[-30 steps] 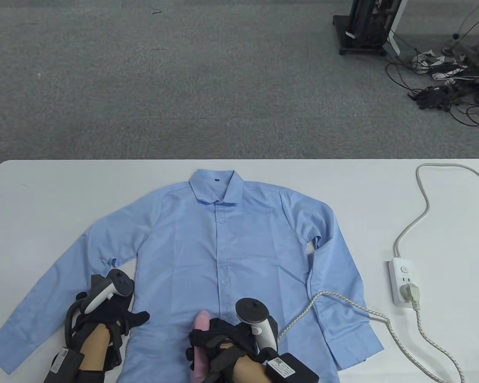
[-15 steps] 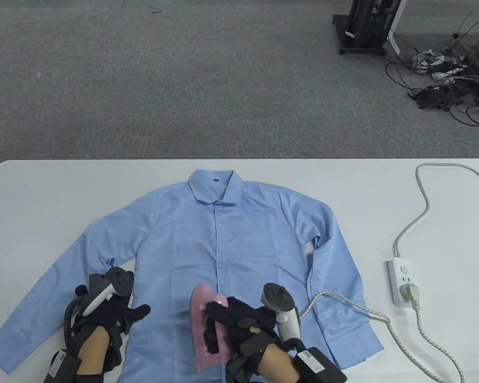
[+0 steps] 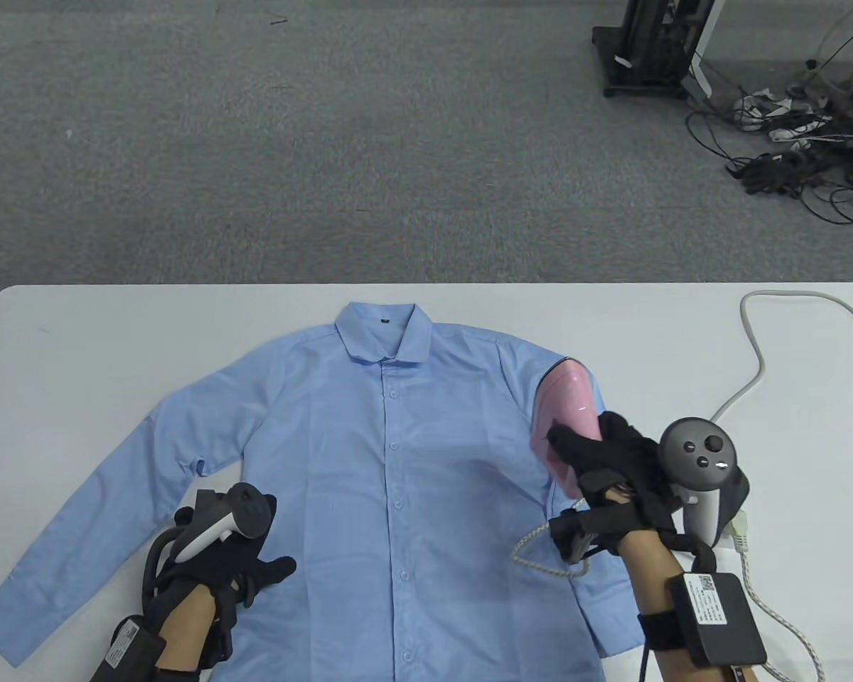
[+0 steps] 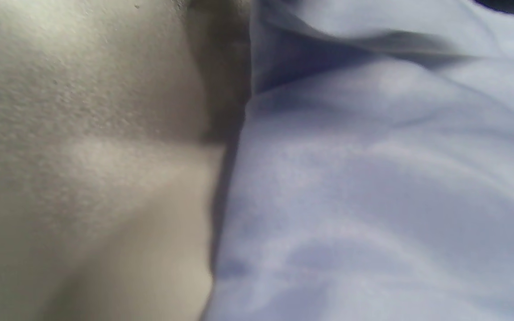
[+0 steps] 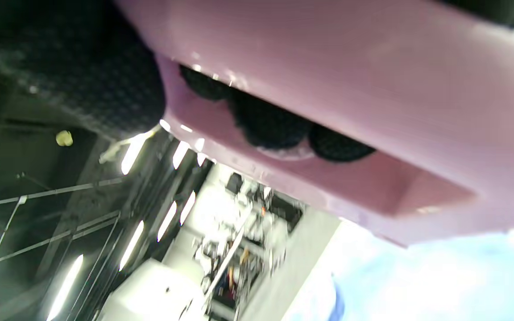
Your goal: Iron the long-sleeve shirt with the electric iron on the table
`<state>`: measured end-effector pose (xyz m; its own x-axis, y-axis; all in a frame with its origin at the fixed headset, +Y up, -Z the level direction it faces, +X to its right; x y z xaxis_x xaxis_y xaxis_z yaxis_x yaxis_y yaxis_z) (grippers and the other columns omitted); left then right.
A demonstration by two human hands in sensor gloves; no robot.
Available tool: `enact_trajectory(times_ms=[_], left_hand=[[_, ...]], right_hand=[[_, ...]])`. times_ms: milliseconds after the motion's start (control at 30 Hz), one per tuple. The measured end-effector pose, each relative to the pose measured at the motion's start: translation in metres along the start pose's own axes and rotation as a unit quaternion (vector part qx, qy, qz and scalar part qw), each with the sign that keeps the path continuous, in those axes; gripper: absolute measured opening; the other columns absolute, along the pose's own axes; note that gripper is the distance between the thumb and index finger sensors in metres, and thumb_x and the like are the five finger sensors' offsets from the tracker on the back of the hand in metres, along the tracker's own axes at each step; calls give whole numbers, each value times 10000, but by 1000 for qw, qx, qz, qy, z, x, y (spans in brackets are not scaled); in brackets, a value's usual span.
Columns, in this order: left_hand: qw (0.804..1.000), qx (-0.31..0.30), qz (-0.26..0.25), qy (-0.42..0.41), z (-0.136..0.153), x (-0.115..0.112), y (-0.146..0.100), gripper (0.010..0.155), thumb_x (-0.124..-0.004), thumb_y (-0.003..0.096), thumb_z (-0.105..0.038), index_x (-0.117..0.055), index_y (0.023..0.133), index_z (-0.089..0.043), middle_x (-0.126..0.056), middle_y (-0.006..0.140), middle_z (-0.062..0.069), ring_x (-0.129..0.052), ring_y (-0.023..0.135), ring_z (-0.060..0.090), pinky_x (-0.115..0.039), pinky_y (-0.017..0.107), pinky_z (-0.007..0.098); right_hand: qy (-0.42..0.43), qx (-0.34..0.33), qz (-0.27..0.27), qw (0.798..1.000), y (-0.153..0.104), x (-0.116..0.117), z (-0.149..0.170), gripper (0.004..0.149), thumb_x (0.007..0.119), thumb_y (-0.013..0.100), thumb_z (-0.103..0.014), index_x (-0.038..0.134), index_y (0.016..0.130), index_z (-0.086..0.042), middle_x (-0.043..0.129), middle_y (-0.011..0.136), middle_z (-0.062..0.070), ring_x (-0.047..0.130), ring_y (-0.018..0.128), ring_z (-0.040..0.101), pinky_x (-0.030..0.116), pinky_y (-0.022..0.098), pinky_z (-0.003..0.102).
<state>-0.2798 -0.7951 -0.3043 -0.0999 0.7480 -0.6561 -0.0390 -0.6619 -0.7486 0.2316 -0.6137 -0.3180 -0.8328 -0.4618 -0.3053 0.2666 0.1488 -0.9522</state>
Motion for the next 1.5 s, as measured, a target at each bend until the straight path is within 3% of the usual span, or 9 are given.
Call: enact_trajectory(times_ms=[100, 267, 767, 967, 1133, 1267, 1333, 1400, 1500], left_hand=[[1000, 11, 3, 4, 1, -1, 2, 928, -600, 291, -744, 17, 930, -472, 143, 1058, -71, 140, 1031, 244, 76, 672, 599], [999, 38, 7, 17, 5, -4, 5, 917, -596, 297, -739, 3, 937, -468, 138, 1057, -71, 128, 1037, 243, 70, 679, 599], [998, 55, 4, 36, 3, -4, 6, 905, -590, 303, -736, 4, 934, -475, 145, 1052, -74, 126, 1037, 242, 70, 681, 597], [998, 54, 4, 36, 4, -4, 7, 901, -594, 306, -731, -7, 940, -474, 142, 1053, -75, 122, 1039, 241, 69, 682, 596], [998, 52, 7, 35, 3, -4, 7, 900, -593, 307, -731, -13, 944, -471, 140, 1054, -73, 121, 1039, 242, 69, 682, 596], [998, 50, 9, 33, 3, -5, 8, 901, -594, 307, -730, -11, 943, -470, 140, 1055, -72, 120, 1039, 243, 69, 682, 597], [998, 49, 10, 32, 3, -5, 8, 901, -593, 308, -729, -10, 943, -469, 141, 1055, -70, 120, 1040, 243, 69, 682, 597], [998, 47, 9, 31, 3, -5, 8, 902, -596, 309, -728, -13, 946, -467, 140, 1055, -71, 121, 1040, 243, 69, 682, 596], [999, 33, 8, 23, 2, -3, 7, 901, -592, 308, -729, -21, 953, -464, 139, 1056, -70, 120, 1040, 244, 69, 682, 596]], right_hand=[[-35, 14, 46, 998, 17, -22, 13, 401, 936, 343, -415, 755, 634, -206, 920, 680, 61, 842, 792, 387, 690, 526, 623], [-59, 62, 85, 993, 46, -30, 53, 397, 941, 340, -395, 763, 642, -209, 907, 704, 72, 764, 840, 403, 665, 543, 619], [-31, 161, 109, 980, 95, 14, 159, 393, 925, 342, -393, 748, 659, -244, 866, 742, 45, 626, 906, 394, 611, 584, 601], [-5, 178, 105, 978, 102, 14, 173, 395, 873, 382, -412, 689, 697, -259, 831, 777, 38, 617, 909, 384, 625, 587, 580], [22, 224, 80, 971, 104, 6, 185, 391, 854, 409, -378, 647, 725, -273, 720, 885, 172, 601, 888, 453, 643, 545, 615], [-50, 267, 61, 960, 104, 4, 178, 403, 811, 423, -410, 580, 744, -326, 671, 923, 187, 611, 886, 455, 646, 544, 612], [-66, 284, 47, 955, 102, 6, 177, 486, 779, 440, -438, 490, 810, -316, 600, 953, 188, 576, 900, 463, 621, 553, 620], [-86, 292, 59, 951, 99, 5, 174, 723, 781, 427, -461, 399, 933, -113, 497, 967, 252, 554, 890, 512, 623, 544, 636], [-94, 253, 84, 959, 94, 1, 161, 815, 804, 414, -431, 313, 948, -61, 375, 981, 283, 475, 904, 528, 579, 554, 656]])
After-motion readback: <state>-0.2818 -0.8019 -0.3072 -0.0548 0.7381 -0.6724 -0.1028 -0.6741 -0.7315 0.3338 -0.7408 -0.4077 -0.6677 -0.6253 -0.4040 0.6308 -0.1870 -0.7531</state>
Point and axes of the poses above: the tracker on the back of each hand, its own z axis roughly to the little-finger side, its own y axis roughly from the wrist to the fingertips, x = y × z, the point moved 1 cm from there along y, roughly from the wrist to the fingertips
